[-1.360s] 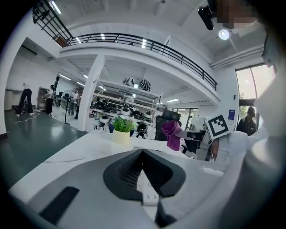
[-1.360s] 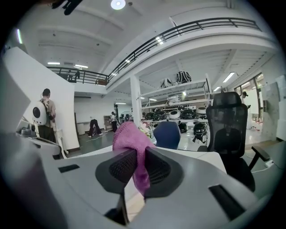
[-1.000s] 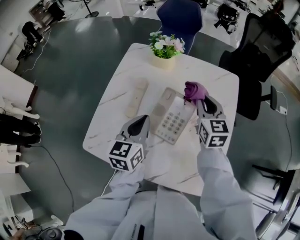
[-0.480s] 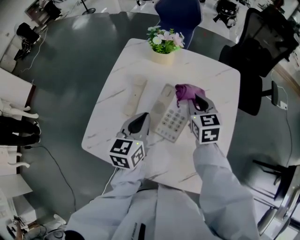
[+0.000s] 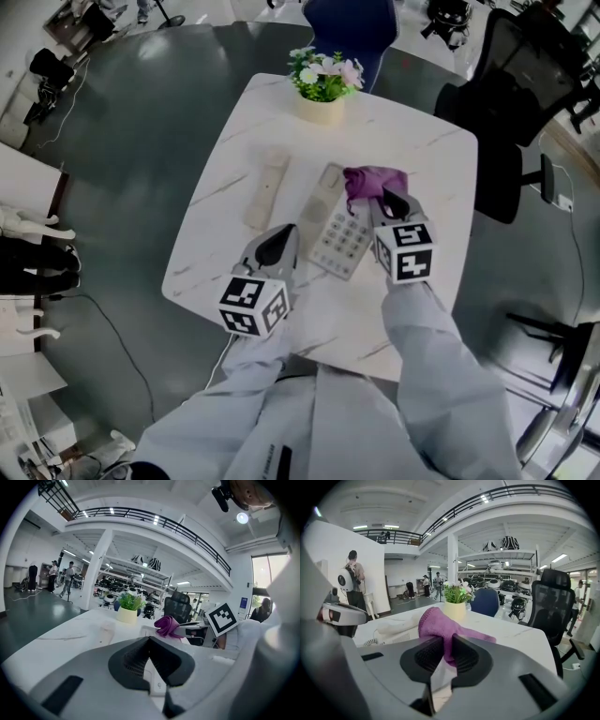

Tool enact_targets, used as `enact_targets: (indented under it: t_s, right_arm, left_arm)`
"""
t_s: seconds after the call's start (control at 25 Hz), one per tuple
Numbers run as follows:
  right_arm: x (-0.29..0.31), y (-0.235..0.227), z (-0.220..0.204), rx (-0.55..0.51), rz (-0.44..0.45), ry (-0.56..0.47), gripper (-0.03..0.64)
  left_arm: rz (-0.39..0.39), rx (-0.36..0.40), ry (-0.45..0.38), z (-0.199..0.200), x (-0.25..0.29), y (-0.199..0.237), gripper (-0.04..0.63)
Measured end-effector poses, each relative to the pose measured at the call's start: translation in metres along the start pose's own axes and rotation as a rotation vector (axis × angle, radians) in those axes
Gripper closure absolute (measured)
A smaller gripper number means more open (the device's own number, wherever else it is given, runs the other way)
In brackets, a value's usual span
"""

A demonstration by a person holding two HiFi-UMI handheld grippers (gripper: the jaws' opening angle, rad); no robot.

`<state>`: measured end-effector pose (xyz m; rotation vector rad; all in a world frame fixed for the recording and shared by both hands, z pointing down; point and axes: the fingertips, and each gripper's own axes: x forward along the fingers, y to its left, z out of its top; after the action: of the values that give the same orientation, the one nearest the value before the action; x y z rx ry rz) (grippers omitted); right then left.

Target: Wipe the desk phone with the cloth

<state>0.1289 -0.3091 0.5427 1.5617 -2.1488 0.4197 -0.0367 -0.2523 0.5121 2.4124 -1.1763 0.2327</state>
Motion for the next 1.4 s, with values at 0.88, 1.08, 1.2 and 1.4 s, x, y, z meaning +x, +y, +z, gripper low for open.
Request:
enact_targets:
  t_s: [0.88,1.08,1.2,1.4]
  right_arm:
    - [-0.006,0.018,-0.015,-0.016,-0.011,0.044,0.58]
    - [-0.01,0.024,-0.017,-0.01,-0.004,0.055,0.581]
    - [-0.013,0.028,-0.019,-0.008,0.001,0.061,0.581]
    - [-0.014,0.033,-0.023,-0.008,0.005,0.066,0.58]
  left_arm:
    - [0.001,-0.008,0.003,-0.011,-0.011,0.002,0.597]
    - [-0.004,-0.012,0.005,-0.013,-0.013,-0.001,0.597]
    - [-0.007,-0.014,0.004,-0.014,-0.015,-0.003,0.597]
    - [-0.01,-0.016,0.002,-0.015,-0.017,-0.003,0.597]
